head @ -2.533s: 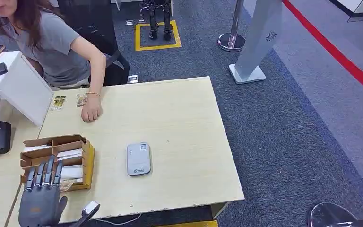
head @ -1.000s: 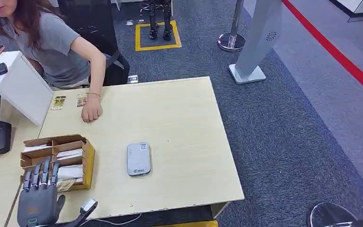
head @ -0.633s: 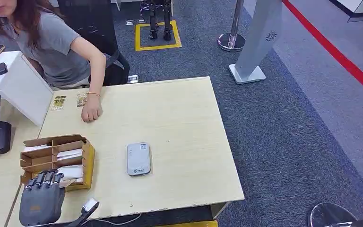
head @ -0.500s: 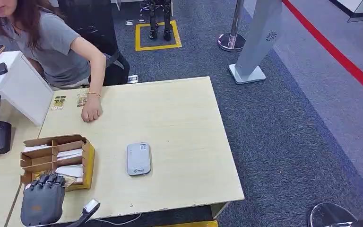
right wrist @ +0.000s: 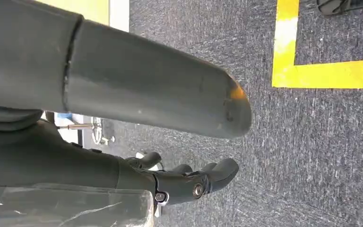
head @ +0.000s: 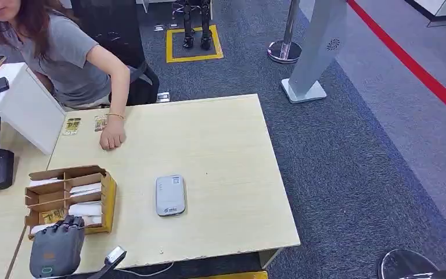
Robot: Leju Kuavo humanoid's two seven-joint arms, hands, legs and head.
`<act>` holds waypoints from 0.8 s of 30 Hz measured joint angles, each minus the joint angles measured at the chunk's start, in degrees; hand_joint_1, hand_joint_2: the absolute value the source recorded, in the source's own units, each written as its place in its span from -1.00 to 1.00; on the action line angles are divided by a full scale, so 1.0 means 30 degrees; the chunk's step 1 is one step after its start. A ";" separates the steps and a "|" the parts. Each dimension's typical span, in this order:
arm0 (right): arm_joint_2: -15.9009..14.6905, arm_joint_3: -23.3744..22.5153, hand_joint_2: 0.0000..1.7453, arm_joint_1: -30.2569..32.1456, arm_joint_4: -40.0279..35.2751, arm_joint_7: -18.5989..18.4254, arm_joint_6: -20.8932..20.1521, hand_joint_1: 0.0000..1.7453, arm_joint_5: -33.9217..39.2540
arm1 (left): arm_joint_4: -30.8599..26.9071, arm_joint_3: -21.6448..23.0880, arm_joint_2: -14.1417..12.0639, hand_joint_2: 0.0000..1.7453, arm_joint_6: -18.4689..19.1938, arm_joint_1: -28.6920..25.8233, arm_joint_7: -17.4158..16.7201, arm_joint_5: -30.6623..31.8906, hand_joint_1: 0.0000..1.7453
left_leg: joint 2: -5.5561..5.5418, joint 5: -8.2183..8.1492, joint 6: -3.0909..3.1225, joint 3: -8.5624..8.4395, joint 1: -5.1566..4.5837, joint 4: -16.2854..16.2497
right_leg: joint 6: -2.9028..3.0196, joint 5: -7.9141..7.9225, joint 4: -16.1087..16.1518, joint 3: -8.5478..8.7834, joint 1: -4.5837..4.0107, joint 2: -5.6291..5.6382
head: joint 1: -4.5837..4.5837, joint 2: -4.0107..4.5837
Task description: Pass the card to the sensor for recognition and then transmit it.
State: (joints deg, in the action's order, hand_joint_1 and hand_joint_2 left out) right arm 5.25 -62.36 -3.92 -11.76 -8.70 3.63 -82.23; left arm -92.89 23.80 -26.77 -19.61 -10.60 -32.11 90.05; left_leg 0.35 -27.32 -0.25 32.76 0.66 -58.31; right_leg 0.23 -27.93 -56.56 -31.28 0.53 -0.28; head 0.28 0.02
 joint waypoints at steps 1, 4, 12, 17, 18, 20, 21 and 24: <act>0.0000 0.0000 1.00 0.0000 0.0000 0.0000 0.0000 -1.00 0.0000 | 0.0000 -0.0007 0.0007 1.00 0.0000 -0.0001 0.0007 0.0000 1.00 | 0.0000 0.0000 0.0000 0.0000 0.0000 0.0000 | 0.0000 0.0000 0.0000 0.0000 0.0000 0.0000 | 0.0000 0.0007; 0.0000 0.0000 1.00 -0.0002 0.0000 0.0000 0.0022 -1.00 -0.0007 | 0.0000 -0.0168 0.0073 1.00 -0.0073 -0.0004 0.0116 0.0000 1.00 | 0.0000 0.0000 0.0000 -0.0001 0.0001 0.0000 | 0.0000 0.0000 0.0000 -0.0001 0.0000 0.0000 | -0.0007 0.0000; 0.0000 0.0007 1.00 -0.0027 0.0000 0.0168 0.0000 -1.00 -0.0219 | -0.0990 0.0043 -0.1500 1.00 -0.1172 0.1523 -0.0861 0.0007 1.00 | 0.0001 0.0013 -0.0012 -0.0005 0.0010 -0.0001 | 0.0006 0.0006 -0.0005 -0.0007 -0.0003 0.0001 | -0.0007 0.0000; 0.0007 0.0109 1.00 -0.0166 0.0000 0.0532 0.0000 -1.00 -0.0488 | -0.2041 -0.0183 -0.1967 1.00 -0.1457 0.3551 0.1599 0.0007 1.00 | -0.0042 0.0036 0.0010 -0.0003 0.0006 -0.0002 | 0.0007 0.0009 -0.0005 0.0009 -0.0002 -0.0051 | -0.0007 0.0007; 0.0007 0.0160 1.00 -0.0214 0.0000 0.0576 0.0000 -1.00 -0.0517 | -0.2215 -0.0372 -0.1828 1.00 -0.1391 0.4058 0.2597 -0.0022 1.00 | -0.0039 0.0039 0.0009 -0.0004 0.0005 -0.0002 | 0.0008 0.0014 -0.0005 0.0008 -0.0002 -0.0048 | -0.0007 0.0000; 0.0015 0.0211 1.00 -0.0270 0.0000 0.0670 0.0000 -1.00 -0.0546 | -0.2433 -0.0937 -0.1241 1.00 -0.1261 0.5025 0.4359 -0.0029 1.00 | -0.0040 0.0053 0.0007 -0.0002 -0.0005 -0.0002 | 0.0007 0.0022 -0.0008 0.0015 -0.0002 -0.0050 | -0.0007 0.0007; 0.0015 0.0241 1.00 -0.0305 0.0000 0.0692 -0.0007 -1.00 -0.0539 | -0.2536 -0.1196 -0.0998 1.00 -0.1260 0.5349 0.4788 -0.0029 1.00 | -0.0024 0.0053 0.0006 -0.0004 -0.0004 -0.0002 | 0.0019 0.0034 -0.0008 0.0014 -0.0002 -0.0040 | 0.0000 0.0000; 0.0036 0.0394 1.00 -0.0306 0.0007 0.0692 -0.0066 -1.00 -0.0627 | -0.2710 -0.1917 -0.0510 1.00 -0.1268 0.6076 0.5363 -0.0022 1.00 | -0.0001 0.0054 0.0005 -0.0006 -0.0005 -0.0004 | 0.0031 0.0052 -0.0006 -0.0010 -0.0001 -0.0012 | -0.0014 0.0007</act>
State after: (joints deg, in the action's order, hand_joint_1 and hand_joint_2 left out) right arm 5.35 -61.18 -4.84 -11.74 -6.62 3.43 -84.11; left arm -101.02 18.05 -28.30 -23.41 7.63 -16.02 89.98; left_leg 0.35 -27.16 -0.23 32.74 0.65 -58.32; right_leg 0.32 -27.77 -56.58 -31.31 0.52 -0.32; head 0.24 0.04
